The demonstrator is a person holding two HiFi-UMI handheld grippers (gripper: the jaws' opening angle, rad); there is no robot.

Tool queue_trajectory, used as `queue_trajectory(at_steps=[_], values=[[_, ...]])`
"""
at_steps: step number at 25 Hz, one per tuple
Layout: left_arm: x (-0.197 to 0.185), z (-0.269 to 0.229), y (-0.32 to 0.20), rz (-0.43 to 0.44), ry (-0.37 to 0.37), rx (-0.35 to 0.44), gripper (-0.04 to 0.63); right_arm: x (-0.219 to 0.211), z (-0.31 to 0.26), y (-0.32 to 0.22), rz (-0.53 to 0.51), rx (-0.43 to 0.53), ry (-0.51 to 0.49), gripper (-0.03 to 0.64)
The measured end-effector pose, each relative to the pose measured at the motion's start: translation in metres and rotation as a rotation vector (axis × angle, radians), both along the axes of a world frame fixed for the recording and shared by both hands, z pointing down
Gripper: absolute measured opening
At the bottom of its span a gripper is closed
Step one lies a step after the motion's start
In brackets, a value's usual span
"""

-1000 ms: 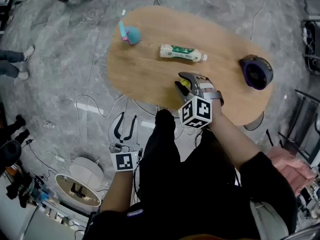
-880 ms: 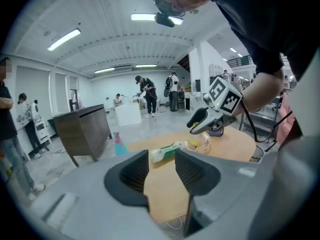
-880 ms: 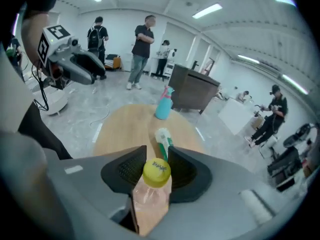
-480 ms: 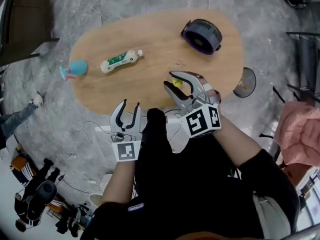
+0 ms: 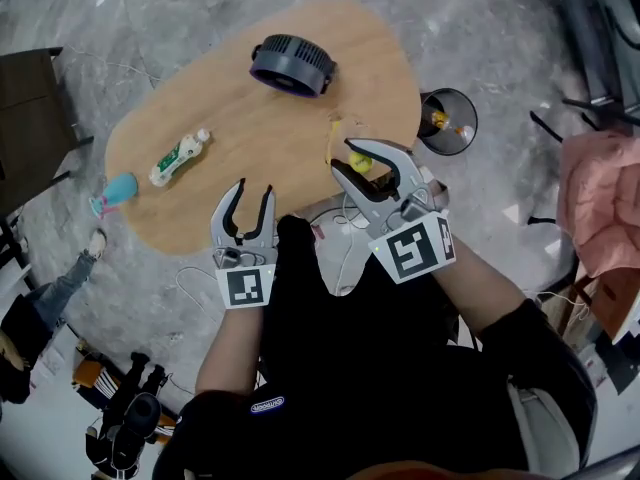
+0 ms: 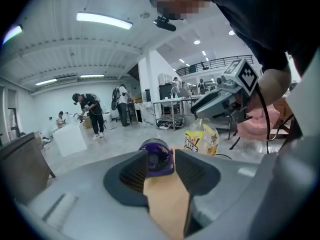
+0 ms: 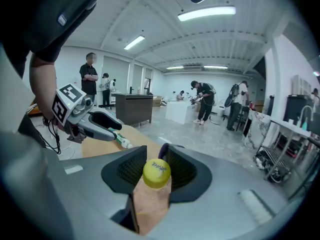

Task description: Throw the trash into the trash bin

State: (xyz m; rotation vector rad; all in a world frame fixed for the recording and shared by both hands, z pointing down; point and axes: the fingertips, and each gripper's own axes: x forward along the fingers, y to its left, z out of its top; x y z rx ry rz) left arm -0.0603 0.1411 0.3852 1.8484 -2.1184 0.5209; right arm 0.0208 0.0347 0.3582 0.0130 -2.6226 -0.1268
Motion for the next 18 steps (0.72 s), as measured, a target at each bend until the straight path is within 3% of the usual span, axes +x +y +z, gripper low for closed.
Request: queue_trajectory(at_steps=[18], values=[[0.14,-0.003,-0.167,0.296,0.017,0.072,0.166,0.209,0.066,-0.15,0.437,0.022,0.074,0.161]])
